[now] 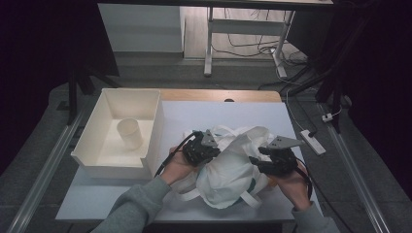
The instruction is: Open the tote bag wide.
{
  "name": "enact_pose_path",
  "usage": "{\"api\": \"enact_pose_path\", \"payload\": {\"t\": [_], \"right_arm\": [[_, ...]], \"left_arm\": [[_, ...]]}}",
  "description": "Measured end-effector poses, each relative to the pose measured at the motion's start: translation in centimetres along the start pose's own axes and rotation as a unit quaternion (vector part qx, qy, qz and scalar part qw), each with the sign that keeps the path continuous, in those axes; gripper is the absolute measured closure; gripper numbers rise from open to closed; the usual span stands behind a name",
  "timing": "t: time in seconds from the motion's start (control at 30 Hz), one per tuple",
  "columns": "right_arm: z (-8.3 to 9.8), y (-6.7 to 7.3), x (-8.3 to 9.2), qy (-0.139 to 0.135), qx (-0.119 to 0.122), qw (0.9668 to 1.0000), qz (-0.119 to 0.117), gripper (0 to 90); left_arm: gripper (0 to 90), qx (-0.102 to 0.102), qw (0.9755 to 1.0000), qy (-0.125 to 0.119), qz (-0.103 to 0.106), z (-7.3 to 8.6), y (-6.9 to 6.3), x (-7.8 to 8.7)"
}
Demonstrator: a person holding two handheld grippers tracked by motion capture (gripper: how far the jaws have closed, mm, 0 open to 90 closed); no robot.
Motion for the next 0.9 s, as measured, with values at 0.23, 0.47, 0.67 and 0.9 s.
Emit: {"api": "enact_pose_path", "payload": {"t": [0.23,0.47,0.67,0.9], "right_arm": [[1.3,1.0,0.2,0.020,-0.013,0.9991,0.035,40.1],[1.4,1.9,-0.9,0.055,0.016,0.9958,0.071,49.0],[2.4,0.2,0.8,0.072,-0.008,0.9950,0.068,81.6],[4.5,-1.2,3.1,0.074,-0.036,0.9934,0.080,88.3]], "left_arm": [[87.9,0.012,0.9999,-0.010,-0.003,0.1,0.7,0.5],[88.0,0.020,0.9997,-0.010,-0.003,0.4,1.2,0.6],[88.1,0.034,0.9993,-0.010,-0.011,0.9,2.0,0.8],[88.2,0.053,0.9983,0.002,-0.022,1.9,3.1,0.8]]}}
Point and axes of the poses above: each handheld gripper's, and its own axes: x roughly backward along the jaws, z roughly out of its underside, y roughly to its left, the point moved 5 cm from there along -x, roughly forward along the jaws, and after that the axes turned 1 degree about -y, right-handed, at the moved point
